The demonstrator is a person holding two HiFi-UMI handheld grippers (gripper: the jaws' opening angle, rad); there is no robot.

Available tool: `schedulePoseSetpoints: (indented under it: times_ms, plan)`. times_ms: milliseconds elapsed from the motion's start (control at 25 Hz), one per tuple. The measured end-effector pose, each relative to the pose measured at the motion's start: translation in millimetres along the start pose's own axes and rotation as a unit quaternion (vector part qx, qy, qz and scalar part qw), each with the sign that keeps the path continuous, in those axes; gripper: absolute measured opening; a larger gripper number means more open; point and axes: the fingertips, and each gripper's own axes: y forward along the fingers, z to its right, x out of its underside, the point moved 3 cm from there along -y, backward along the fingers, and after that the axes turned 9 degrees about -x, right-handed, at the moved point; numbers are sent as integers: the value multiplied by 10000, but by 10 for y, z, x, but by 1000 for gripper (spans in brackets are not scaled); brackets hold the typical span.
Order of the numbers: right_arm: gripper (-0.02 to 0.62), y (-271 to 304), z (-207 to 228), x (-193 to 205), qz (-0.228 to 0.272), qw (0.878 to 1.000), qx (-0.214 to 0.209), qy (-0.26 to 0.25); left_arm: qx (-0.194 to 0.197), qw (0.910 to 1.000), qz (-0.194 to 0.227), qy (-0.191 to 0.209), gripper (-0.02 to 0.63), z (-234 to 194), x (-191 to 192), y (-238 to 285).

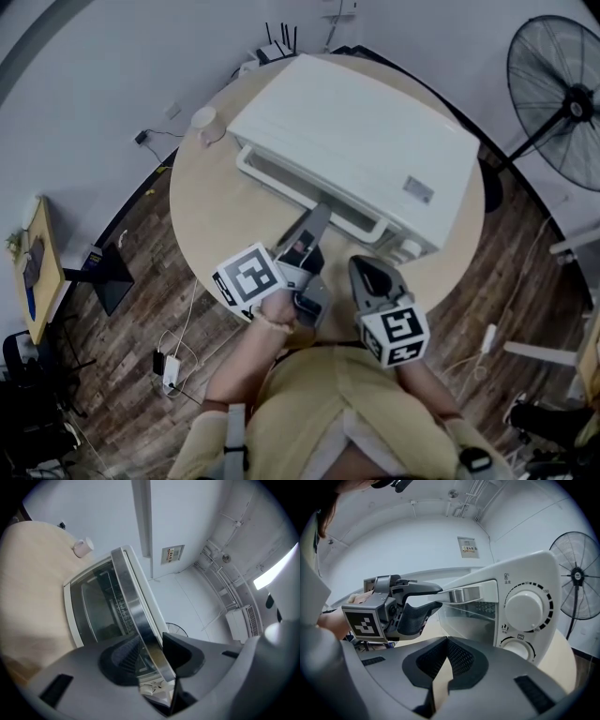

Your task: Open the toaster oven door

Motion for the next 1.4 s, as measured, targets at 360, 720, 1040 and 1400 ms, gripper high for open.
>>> schedulePoseSetpoints:
  times_ms: [360, 720, 1040, 1400]
  plan:
    - [3, -67, 24, 67, -118, 9998, -139, -70, -50, 9998, 183, -95, 141, -29, 19, -54]
    - [3, -146, -111, 121, -211, 9990, -370, -95, -351, 9988, 337, 62, 138, -116, 66, -253]
    - [3, -191, -152, 148, -222, 9981, -535, -215, -472, 9975, 519, -54, 137, -167, 121, -388]
    - [3, -216, -226, 238, -310, 9966, -744, -166, -711, 9952, 678, -17, 137, -256, 201, -569]
